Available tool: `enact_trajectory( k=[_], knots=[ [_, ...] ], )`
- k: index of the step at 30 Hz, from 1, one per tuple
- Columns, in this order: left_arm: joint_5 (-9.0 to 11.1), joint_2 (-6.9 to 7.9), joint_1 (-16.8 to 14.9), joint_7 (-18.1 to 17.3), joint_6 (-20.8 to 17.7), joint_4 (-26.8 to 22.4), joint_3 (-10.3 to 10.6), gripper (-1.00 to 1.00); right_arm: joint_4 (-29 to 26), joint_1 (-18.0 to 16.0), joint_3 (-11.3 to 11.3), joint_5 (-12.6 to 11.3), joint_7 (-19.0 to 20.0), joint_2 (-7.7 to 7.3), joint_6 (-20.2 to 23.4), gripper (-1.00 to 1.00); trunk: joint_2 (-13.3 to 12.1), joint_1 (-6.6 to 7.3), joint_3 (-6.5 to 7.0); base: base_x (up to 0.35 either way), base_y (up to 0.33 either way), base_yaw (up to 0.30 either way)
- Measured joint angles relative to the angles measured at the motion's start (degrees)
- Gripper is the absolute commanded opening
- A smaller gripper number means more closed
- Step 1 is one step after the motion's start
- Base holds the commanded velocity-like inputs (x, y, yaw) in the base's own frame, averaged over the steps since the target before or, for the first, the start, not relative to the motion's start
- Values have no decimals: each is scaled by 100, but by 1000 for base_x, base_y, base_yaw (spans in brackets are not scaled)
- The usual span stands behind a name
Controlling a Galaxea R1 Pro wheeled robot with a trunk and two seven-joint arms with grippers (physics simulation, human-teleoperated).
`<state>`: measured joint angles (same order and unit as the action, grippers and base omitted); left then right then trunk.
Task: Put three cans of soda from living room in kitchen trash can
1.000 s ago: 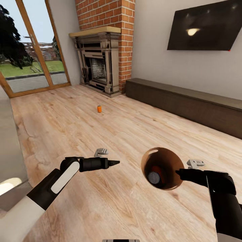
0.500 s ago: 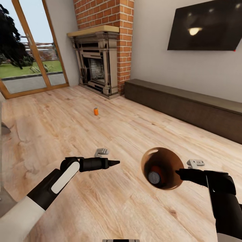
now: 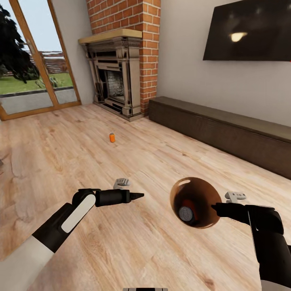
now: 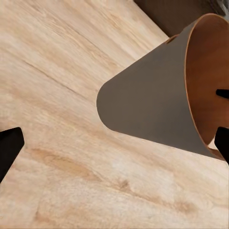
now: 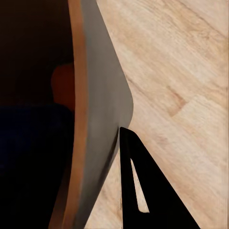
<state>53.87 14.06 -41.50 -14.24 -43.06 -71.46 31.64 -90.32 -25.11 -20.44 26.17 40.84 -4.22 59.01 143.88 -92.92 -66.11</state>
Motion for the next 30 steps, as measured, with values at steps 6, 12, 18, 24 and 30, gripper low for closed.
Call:
enact_trajectory(
  k=[6,12,18,24,30],
  knots=[
    [0,0,0,0,-1,0,0,100,0,-1,3,-83,10,1,27,-100,0,0,-13,325,-100,242],
    [0,0,-4,3,-1,0,-1,100,3,-1,1,-40,7,0,12,-100,0,0,-27,326,-100,249],
    [0,0,-2,36,-1,7,0,100,1,-1,1,-38,3,0,11,-100,0,0,-41,325,-99,249],
    [0,0,-3,38,5,9,0,100,2,-1,2,-62,5,0,19,-100,0,0,-56,326,-99,247],
    [0,-3,-2,32,5,9,1,100,0,0,-4,-47,3,0,14,-100,0,0,-70,326,-99,227]
  ],
)
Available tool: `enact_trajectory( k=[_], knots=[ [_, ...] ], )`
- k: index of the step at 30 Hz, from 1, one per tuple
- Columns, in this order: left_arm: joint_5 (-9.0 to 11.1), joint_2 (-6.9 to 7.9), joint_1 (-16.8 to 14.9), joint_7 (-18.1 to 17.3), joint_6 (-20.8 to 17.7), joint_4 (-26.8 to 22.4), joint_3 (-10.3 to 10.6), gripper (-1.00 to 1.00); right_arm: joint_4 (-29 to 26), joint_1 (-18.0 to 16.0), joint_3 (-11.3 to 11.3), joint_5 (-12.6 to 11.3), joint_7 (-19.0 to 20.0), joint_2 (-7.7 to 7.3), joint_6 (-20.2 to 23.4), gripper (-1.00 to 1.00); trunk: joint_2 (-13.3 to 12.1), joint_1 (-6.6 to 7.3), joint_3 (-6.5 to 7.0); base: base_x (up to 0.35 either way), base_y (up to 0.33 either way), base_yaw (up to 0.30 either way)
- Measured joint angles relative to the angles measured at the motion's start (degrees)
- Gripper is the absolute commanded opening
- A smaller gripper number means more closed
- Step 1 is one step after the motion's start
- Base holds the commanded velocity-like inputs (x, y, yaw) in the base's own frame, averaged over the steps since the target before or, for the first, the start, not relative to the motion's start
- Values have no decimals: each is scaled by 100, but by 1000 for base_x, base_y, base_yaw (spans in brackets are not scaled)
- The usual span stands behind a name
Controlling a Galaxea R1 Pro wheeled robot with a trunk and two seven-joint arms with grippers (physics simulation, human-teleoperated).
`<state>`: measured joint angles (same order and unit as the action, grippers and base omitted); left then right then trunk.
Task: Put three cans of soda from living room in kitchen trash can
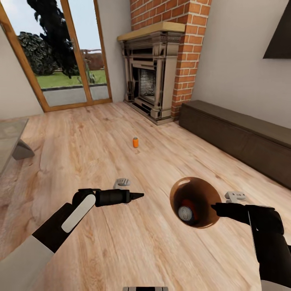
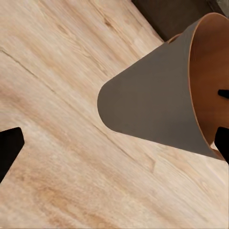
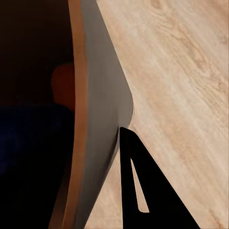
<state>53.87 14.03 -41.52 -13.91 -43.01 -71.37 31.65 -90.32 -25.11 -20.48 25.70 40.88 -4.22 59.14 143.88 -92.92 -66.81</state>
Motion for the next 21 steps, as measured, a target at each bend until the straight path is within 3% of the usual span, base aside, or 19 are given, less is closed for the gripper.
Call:
enact_trajectory(
  k=[4,11,16,21],
  knots=[
    [0,1,1,-11,3,0,0,100,1,0,-3,-7,1,0,3,-100,0,0,-9,326,-99,197],
    [-46,3,-2,-22,6,-1,12,100,0,-1,-9,25,-3,-1,-8,-100,0,0,-13,326,-99,24],
    [-68,3,0,-24,11,-7,17,100,-1,0,-10,-69,-1,0,57,-100,0,0,-6,326,-98,-147],
    [-70,3,2,-23,12,-9,17,100,-1,-1,-14,48,-14,0,34,-100,0,0,10,326,-97,-191]
  ],
)
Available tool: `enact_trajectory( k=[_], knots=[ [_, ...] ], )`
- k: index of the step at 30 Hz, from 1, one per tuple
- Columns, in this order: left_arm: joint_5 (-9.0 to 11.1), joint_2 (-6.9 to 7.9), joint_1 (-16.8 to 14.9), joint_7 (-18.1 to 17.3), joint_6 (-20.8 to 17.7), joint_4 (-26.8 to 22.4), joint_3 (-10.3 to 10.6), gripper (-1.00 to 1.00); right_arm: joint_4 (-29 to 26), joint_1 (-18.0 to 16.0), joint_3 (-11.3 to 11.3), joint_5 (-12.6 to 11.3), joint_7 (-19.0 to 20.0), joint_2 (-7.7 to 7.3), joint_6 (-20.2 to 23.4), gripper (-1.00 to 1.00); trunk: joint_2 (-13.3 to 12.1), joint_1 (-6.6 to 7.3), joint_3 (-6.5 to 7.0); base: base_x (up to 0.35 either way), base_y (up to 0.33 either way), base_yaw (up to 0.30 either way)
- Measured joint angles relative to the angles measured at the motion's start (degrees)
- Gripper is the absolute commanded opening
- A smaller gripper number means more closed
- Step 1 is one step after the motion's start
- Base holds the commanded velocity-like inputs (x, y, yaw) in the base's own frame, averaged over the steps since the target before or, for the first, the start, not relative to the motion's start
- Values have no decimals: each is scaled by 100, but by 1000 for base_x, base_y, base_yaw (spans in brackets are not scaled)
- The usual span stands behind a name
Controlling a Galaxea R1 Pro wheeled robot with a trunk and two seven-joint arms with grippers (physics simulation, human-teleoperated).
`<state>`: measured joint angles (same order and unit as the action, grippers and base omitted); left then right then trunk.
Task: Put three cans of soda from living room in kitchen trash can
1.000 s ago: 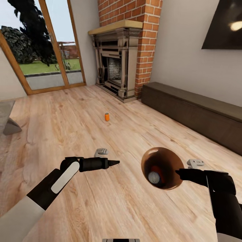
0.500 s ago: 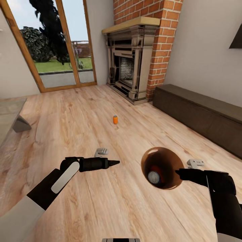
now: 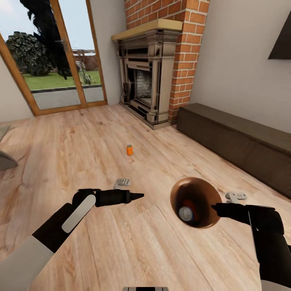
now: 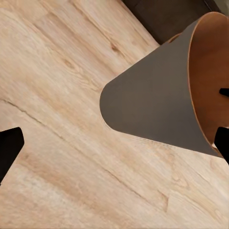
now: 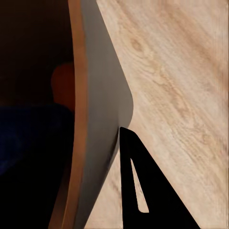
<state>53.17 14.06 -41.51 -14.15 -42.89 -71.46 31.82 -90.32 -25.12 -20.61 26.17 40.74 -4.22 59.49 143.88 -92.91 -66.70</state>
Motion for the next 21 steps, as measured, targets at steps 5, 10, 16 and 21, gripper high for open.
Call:
enact_trajectory(
  k=[5,10,16,21],
  knots=[
    [8,0,-1,-7,0,5,0,100,0,0,2,-59,5,0,13,-100,0,0,7,326,-94,-32],
    [17,-3,0,-2,-7,9,0,100,0,0,1,-40,4,0,0,-100,0,0,7,327,-86,-1],
    [26,0,-3,-9,-9,9,-7,100,0,0,1,-49,4,0,-6,-100,0,0,7,329,-68,0],
    [26,0,0,-3,-14,9,-8,100,0,0,1,-49,5,0,-14,-100,0,0,7,333,-6,0]
  ],
)
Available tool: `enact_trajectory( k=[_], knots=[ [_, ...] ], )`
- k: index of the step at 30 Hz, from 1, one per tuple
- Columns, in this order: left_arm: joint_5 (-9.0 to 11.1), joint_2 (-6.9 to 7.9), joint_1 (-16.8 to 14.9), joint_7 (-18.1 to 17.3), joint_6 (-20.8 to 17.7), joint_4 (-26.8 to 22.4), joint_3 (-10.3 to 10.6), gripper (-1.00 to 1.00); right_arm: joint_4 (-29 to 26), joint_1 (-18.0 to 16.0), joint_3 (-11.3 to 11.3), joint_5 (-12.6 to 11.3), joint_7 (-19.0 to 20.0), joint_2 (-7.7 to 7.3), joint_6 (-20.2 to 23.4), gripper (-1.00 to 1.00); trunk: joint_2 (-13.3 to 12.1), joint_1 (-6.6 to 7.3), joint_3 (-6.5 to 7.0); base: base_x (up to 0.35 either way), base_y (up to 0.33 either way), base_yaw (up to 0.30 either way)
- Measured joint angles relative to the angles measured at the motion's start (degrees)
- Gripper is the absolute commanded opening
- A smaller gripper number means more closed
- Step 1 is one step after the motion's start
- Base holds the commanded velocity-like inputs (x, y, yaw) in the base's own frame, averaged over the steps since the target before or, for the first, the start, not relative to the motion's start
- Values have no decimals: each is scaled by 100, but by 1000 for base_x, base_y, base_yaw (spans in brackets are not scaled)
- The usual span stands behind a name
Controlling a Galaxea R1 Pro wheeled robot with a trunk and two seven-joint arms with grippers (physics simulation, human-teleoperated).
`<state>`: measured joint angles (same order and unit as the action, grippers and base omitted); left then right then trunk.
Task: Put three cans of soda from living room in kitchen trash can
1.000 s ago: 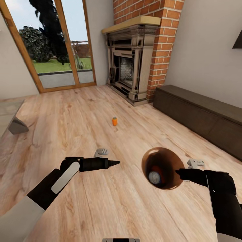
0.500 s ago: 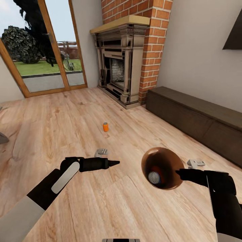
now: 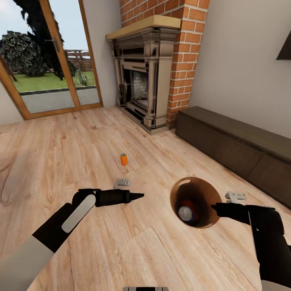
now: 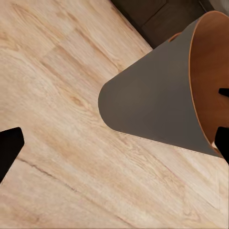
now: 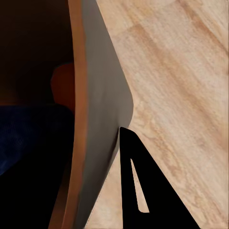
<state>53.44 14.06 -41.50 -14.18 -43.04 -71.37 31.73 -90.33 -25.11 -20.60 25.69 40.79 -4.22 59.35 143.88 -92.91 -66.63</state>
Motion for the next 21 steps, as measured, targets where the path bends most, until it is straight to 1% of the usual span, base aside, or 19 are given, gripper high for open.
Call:
enact_trajectory(
  k=[21],
  knots=[
    [6,0,1,-6,6,0,0,100,0,0,0,-3,2,-1,-1,-100,0,0,0,335,0,0]
  ],
)
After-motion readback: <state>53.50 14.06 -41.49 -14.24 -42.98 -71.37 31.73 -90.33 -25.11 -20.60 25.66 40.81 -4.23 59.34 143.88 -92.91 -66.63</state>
